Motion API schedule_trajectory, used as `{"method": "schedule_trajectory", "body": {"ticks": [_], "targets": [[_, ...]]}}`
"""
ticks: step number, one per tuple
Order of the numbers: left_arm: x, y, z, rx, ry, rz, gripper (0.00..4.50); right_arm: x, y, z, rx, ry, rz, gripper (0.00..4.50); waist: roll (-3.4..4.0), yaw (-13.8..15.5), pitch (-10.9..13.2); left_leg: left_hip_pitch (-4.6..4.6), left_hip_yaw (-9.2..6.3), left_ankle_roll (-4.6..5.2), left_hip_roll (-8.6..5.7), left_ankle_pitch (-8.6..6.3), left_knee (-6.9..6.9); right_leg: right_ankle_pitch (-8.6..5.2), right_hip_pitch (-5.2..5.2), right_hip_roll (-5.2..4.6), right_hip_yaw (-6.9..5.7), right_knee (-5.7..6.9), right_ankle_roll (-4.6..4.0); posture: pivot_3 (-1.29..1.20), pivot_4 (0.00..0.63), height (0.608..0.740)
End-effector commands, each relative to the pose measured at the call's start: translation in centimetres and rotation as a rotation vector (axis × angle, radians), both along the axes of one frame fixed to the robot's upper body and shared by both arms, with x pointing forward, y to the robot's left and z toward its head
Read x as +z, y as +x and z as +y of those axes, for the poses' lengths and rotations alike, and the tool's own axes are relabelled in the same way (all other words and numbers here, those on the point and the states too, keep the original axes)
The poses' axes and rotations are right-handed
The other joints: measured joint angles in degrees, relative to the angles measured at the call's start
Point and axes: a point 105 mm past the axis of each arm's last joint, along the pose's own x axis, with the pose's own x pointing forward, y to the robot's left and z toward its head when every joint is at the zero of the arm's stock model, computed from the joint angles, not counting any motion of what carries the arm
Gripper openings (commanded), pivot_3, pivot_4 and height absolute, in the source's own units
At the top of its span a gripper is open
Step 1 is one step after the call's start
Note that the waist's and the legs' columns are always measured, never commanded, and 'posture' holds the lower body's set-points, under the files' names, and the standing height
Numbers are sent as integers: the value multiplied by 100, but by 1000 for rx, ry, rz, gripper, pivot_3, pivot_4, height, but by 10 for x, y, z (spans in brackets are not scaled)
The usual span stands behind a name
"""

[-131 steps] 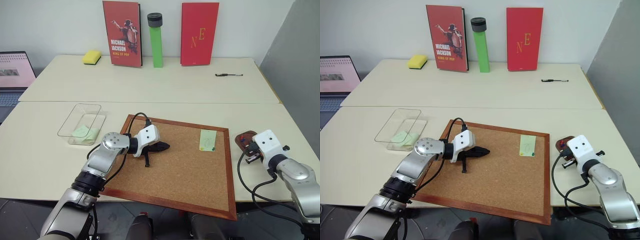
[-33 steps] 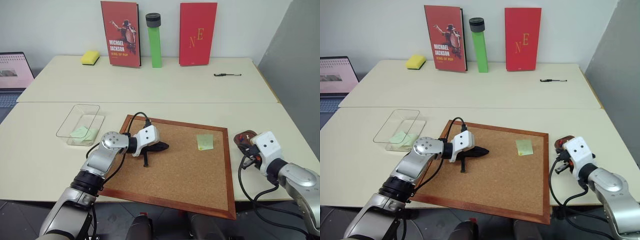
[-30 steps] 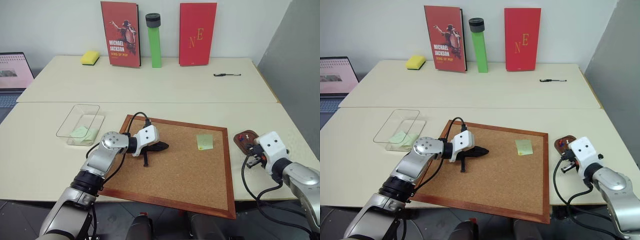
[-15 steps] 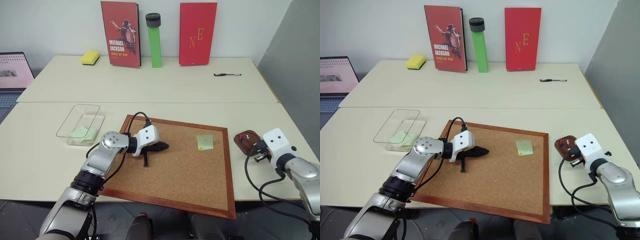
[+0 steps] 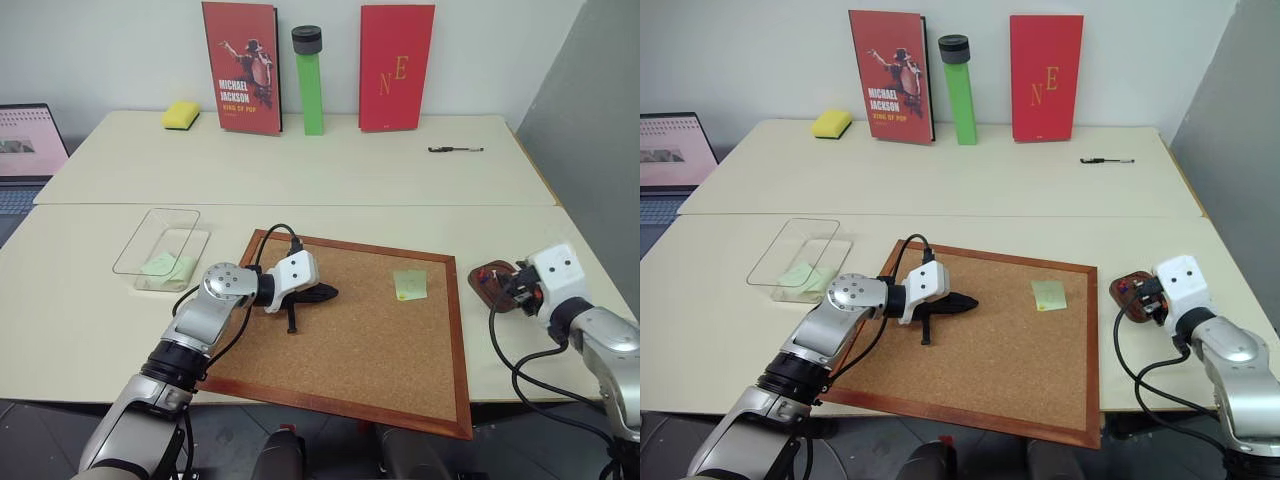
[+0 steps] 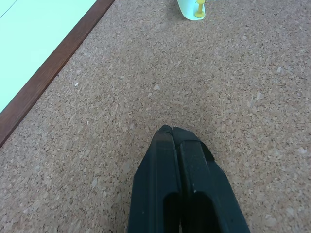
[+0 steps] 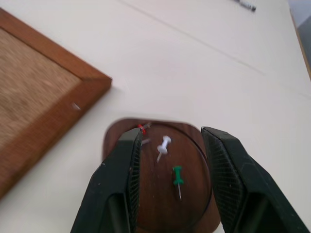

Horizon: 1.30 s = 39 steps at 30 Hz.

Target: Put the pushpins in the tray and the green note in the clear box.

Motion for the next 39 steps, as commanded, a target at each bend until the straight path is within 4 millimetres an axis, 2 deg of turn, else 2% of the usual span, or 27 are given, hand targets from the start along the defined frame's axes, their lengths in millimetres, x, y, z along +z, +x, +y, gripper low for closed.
{"method": "schedule_trajectory", "body": {"ticks": [1,6,9,17,24,32,35,39], "targets": [[-19,1,14,52,70,46,0,3,-19,27,141,59,21,2040,0,1,0,0,-1,0,0,0,-1,0,0,0,0,0,0,0,150,740],[-19,0,14,49,73,46,0,-5,-34,67,297,138,76,2040,0,-6,0,1,2,0,1,0,1,0,0,-1,3,-3,0,0,150,740],[-19,1,14,48,75,43,0,-10,-23,81,296,145,61,2040,-1,-10,1,4,2,0,3,0,2,-1,0,0,2,-4,-1,0,150,740],[-18,1,16,52,75,40,0,-25,-7,117,377,162,78,2040,-2,-9,1,0,2,0,3,0,-1,-1,-2,-1,1,-8,-1,0,150,740],[-18,1,16,55,75,39,0,-31,6,119,376,136,70,2040,-3,-6,1,-2,2,0,2,0,0,-1,-2,-1,1,-8,0,0,150,740],[-18,2,17,58,77,36,0,-35,9,117,371,134,68,2040,-3,-6,1,-2,2,0,2,0,0,-1,-2,0,0,-7,0,0,150,740],[-18,2,17,59,77,35,0,-36,9,118,372,136,68,1574,-3,-6,1,-1,1,0,2,0,0,-1,-2,0,0,-7,0,0,150,740],[-18,3,17,59,77,34,0,-36,10,118,370,136,67,720,-2,-7,1,-1,1,0,2,0,0,-1,-2,0,0,-7,0,0,150,740]]}}
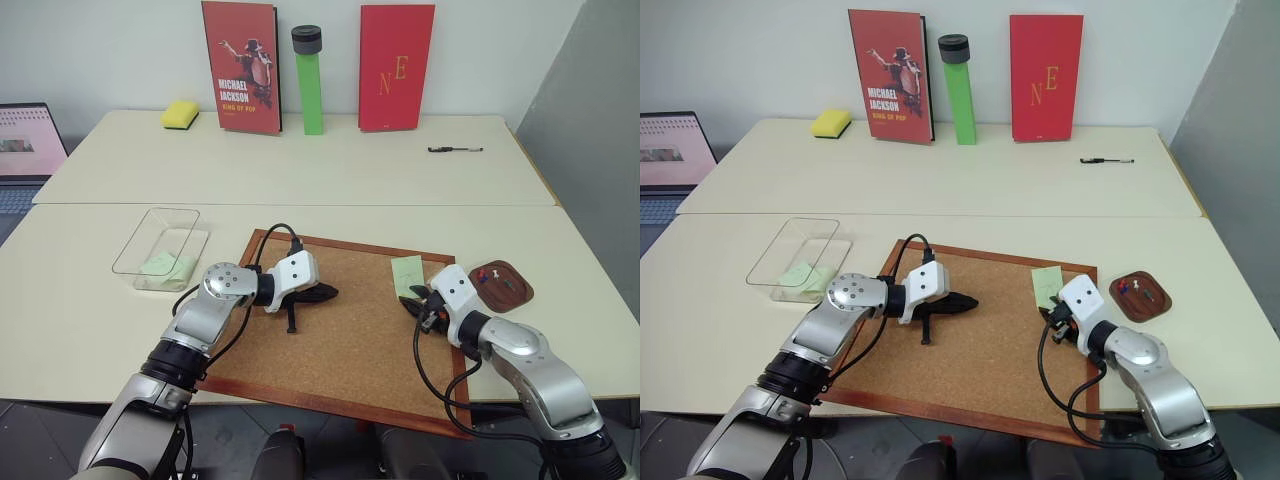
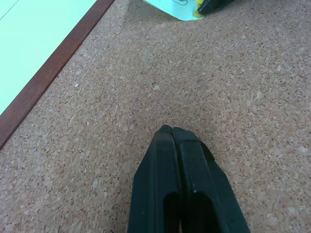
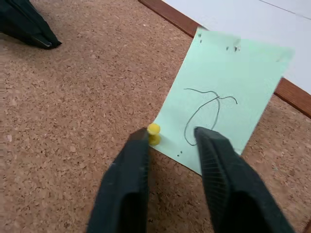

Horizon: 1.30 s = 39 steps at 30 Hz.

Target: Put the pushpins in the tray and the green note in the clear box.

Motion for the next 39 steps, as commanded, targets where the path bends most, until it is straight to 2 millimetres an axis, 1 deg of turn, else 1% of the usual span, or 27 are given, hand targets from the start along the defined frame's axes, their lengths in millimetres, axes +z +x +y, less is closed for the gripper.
{"method": "schedule_trajectory", "body": {"ticks": [1,3,4,7,9,15,17,19,25,27,32,34,37,39], "targets": [[-18,2,16,61,74,41,0,11,3,-1,-1,-1,-54,505,0,-1,0,0,0,0,0,0,0,0,0,0,0,0,0,0,150,740],[-18,3,16,62,73,41,0,11,3,-1,0,-3,-54,118,0,-2,0,0,0,0,0,0,1,0,0,0,0,0,0,0,150,740],[-18,3,16,62,73,41,0,11,3,-2,1,-4,-54,28,0,-2,0,0,0,0,0,0,2,0,0,0,0,0,0,0,150,740],[-18,3,16,63,72,41,0,14,3,-1,6,-4,-66,28,0,-2,0,1,0,0,0,0,2,0,0,0,0,0,0,0,150,740],[-18,2,16,64,72,41,0,21,3,0,15,4,-87,28,0,-2,0,0,0,0,0,0,2,0,0,0,0,0,0,0,150,740],[-19,1,16,64,69,53,0,54,-4,11,88,4,-193,28,1,-2,1,-1,0,0,0,0,1,0,-1,0,0,0,0,0,150,740],[-20,0,16,63,67,58,0,62,-6,13,109,-12,-218,28,1,-3,1,0,0,0,0,0,1,0,-1,0,0,0,0,0,150,740],[-18,1,16,68,54,60,0,66,-7,14,124,-32,-233,28,0,-2,0,0,-2,0,0,0,1,0,0,0,-2,0,0,0,150,740],[0,16,19,119,14,13,0,73,-7,14,145,-74,-261,28,0,-1,1,-1,-1,0,0,0,0,0,0,0,-2,-1,0,0,150,740],[2,17,19,119,21,4,0,74,-7,12,147,-84,-265,28,-2,-2,2,-1,-2,0,0,0,1,0,-1,0,-2,-1,0,0,150,740],[0,15,17,110,23,9,0,82,-16,-11,119,-107,-255,28,-2,3,2,-3,-1,0,0,0,1,0,-2,0,-1,-1,0,0,150,740],[-1,13,17,106,24,15,0,83,-21,-25,88,-121,-239,28,-2,7,2,-7,-2,0,-1,0,-2,0,-2,0,-2,-1,0,0,150,740],[-4,11,14,97,26,22,0,73,-28,-70,-32,-228,-167,28,-2,20,2,-10,-3,-1,-2,-1,-7,0,-5,-1,-3,-1,0,0,150,740],[-4,11,13,95,25,23,0,63,-32,-91,-75,-307,-119,28,-4,40,4,-14,-3,-2,-3,-2,-8,0,-4,-2,-4,-5,2,0,150,740]]}}
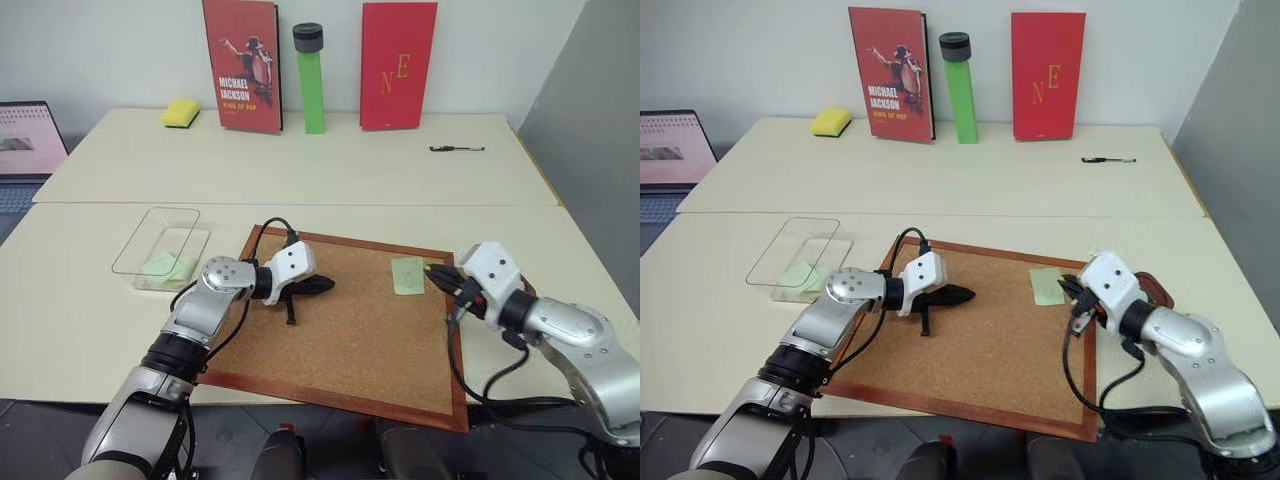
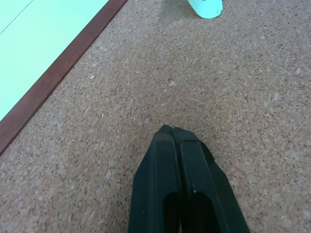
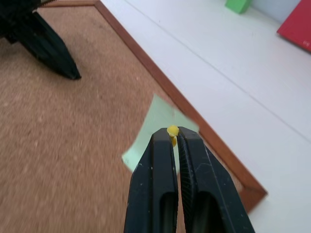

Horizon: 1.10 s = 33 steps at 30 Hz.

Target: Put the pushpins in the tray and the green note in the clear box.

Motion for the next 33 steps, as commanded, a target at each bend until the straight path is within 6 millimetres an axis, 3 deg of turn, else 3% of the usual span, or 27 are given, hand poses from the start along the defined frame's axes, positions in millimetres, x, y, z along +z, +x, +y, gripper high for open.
{"method": "schedule_trajectory", "body": {"ticks": [1,6,13,23,28,33], "targets": [[-11,1,10,45,40,33,0,-1,-2,-43,-119,-147,-2,28,0,4,0,-1,2,0,-1,0,0,0,0,-1,1,-3,0,0,150,740],[-12,-1,7,34,35,39,0,-17,12,-79,-236,-287,-12,28,-6,-22,3,9,5,0,1,0,5,-1,2,-1,3,-4,-1,0,150,740],[-10,-3,6,34,30,36,0,-32,29,-88,-258,-307,-10,28,-5,-20,3,9,9,1,0,1,8,-1,3,-1,7,-3,0,0,150,740],[-9,-4,9,46,26,31,0,-32,32,-86,-249,-279,-12,2165,-5,-14,3,5,7,0,-3,-1,1,16,3,-2,6,-5,29,0,150,740],[-4,0,11,59,10,11,0,-2,27,-73,-223,-205,-79,3296,-3,-19,3,5,7,0,-3,-1,3,14,3,-1,7,-3,26,0,150,740],[11,4,9,54,-27,-28,0,10,14,-41,-99,-104,-92,3296,-4,-18,3,3,4,0,-2,-1,2,16,3,-1,4,-2,30,0,150,740]]}}
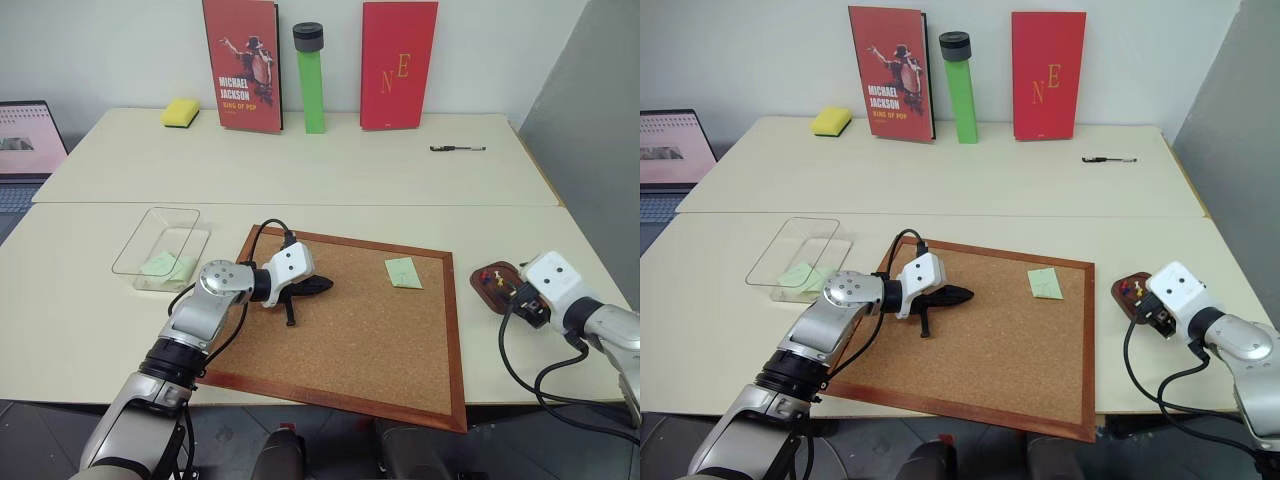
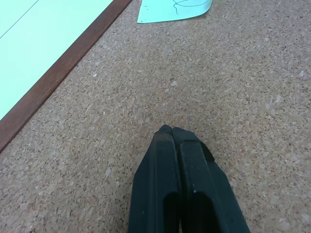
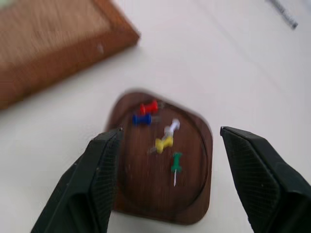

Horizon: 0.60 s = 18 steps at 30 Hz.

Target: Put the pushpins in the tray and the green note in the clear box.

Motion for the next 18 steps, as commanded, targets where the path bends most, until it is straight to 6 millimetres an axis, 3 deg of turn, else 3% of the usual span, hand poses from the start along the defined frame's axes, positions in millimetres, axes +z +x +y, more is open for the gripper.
{"method": "schedule_trajectory", "body": {"ticks": [1,5,9,18], "targets": [[13,6,7,28,-21,-34,0,17,-11,25,105,60,-36,3296,-1,1,0,0,0,0,0,0,0,0,0,0,0,0,0,0,150,740],[35,6,4,5,-56,-99,0,20,-14,47,163,118,-56,3296,-2,0,2,-2,0,0,0,0,0,0,-2,0,0,0,-1,0,150,740],[51,5,2,-22,-87,-120,0,16,-17,57,188,132,-41,3296,-5,11,4,-4,-1,0,0,0,0,-1,-3,0,-1,0,-1,0,150,740],[80,-12,-16,-162,-142,-66,1655,12,-27,76,258,178,6,3358,-5,40,4,-14,-1,0,0,0,-1,0,-9,-1,-2,-3,1,0,150,740]]}}
